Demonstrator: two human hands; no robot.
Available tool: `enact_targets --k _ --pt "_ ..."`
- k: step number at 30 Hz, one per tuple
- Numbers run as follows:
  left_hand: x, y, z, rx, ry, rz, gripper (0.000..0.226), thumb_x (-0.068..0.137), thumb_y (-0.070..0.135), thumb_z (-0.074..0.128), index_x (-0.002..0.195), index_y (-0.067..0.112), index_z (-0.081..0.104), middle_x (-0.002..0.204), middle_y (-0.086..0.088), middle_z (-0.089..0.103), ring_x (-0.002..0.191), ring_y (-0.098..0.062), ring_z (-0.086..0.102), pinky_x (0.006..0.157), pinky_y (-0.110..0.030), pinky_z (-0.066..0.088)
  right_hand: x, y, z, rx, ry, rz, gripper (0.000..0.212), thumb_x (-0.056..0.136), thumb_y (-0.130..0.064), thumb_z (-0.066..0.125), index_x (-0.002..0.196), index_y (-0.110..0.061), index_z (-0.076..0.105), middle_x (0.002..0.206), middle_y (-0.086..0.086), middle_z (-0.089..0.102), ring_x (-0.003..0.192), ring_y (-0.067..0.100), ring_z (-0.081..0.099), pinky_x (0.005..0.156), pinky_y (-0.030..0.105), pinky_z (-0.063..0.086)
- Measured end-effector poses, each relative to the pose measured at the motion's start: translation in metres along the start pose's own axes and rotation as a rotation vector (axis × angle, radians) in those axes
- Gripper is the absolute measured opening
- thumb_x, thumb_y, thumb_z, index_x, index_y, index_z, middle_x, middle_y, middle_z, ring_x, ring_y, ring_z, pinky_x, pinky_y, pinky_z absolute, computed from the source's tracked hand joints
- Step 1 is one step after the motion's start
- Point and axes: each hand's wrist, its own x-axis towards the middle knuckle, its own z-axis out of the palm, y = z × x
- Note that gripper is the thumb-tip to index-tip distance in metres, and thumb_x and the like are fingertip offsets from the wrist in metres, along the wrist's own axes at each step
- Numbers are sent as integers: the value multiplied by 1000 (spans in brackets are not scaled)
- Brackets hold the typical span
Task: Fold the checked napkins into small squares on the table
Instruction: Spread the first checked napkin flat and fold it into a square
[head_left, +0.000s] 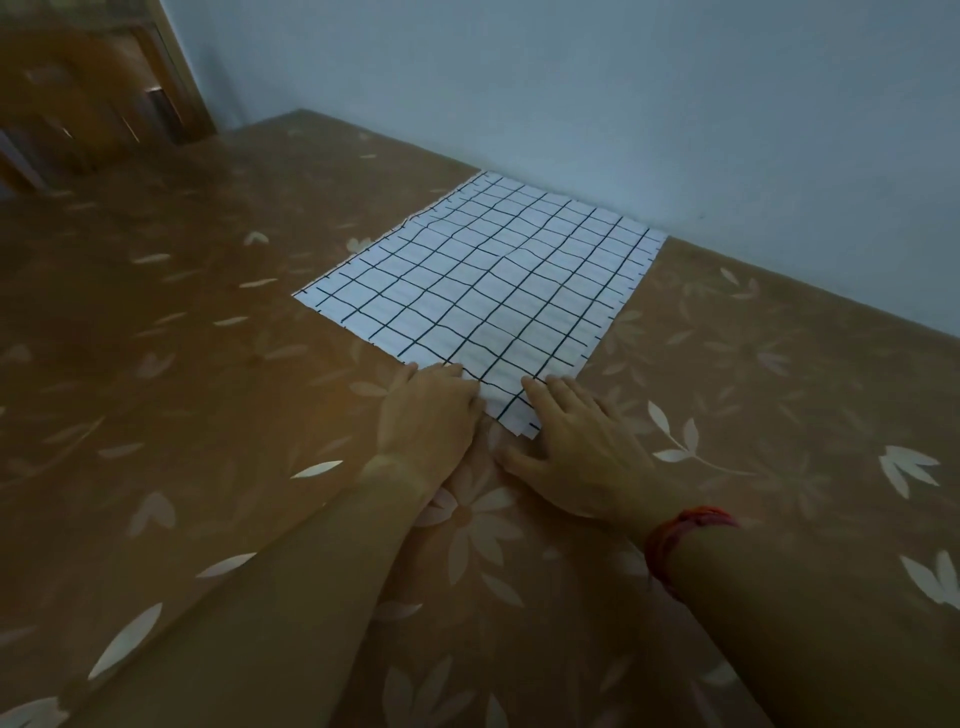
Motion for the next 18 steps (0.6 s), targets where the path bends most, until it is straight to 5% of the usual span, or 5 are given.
enact_targets --k 5,9,13,18 --pt "0 3 -2 98 -18 14 20 89 15 58 74 23 68 75 8 64 66 -14 59 63 -29 44 -5 -6 4 -36 89 -21 71 90 -62 34 148 -22 22 147 6 37 141 22 27 117 41 20" --pt "-3 5 -8 120 -10 57 14 89 13 54 80 17 64 82 4 65 71 -19 59 60 -28 35 -9 -10 3 -22 117 -12 66 92 -58 36 146 -21 28 145 8 39 138 23 30 117 40 20" --pt "-12 10 -25 29 83 68 10 81 11 68 76 14 60 65 0 61 56 -20 56 50 -27 31 -10 -13 -5 -12 183 -7 63 91 -54 46 144 -21 33 149 9 35 140 24 29 113 40 25" --pt "-23 16 -55 -54 138 51 8 92 18 55 88 11 54 61 -1 59 49 -22 54 44 -28 33 -13 -16 -23 -39 266 -1 55 86 -18 61 138 -23 43 143 5 46 132 24 42 102 40 37"
